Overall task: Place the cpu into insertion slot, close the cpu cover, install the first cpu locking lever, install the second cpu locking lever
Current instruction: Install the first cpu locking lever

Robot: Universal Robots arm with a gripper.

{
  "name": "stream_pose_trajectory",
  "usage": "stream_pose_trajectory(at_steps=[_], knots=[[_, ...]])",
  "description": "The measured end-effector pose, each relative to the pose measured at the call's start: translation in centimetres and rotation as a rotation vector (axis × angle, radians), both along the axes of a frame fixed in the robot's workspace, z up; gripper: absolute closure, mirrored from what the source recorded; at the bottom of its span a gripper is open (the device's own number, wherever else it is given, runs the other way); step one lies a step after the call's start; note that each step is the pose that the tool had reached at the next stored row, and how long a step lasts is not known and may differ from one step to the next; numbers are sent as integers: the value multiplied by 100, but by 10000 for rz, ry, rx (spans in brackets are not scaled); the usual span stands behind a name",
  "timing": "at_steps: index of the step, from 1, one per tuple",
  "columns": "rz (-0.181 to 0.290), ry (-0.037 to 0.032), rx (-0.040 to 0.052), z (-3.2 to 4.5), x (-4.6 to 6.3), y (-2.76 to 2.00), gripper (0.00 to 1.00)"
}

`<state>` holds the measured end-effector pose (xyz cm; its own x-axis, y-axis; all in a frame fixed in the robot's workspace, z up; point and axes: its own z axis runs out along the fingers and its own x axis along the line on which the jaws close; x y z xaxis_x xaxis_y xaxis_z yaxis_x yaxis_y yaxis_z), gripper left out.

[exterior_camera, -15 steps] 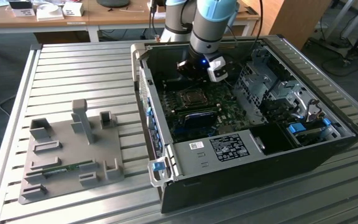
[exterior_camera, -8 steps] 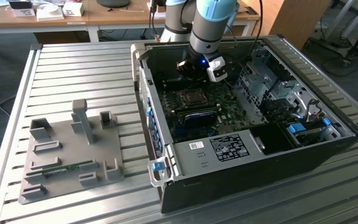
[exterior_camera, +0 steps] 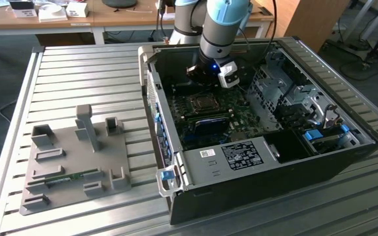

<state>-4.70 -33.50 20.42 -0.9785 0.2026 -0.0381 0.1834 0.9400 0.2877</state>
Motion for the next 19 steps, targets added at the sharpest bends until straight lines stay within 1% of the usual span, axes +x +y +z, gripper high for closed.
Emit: stream_pose_trajectory(at_steps=[11, 16, 19], knots=[[1, -6, -2, -24, 1, 4, 89], [0, -35, -9, -43, 0, 3, 89], [-7, -37, -8, -42, 0, 7, 89]])
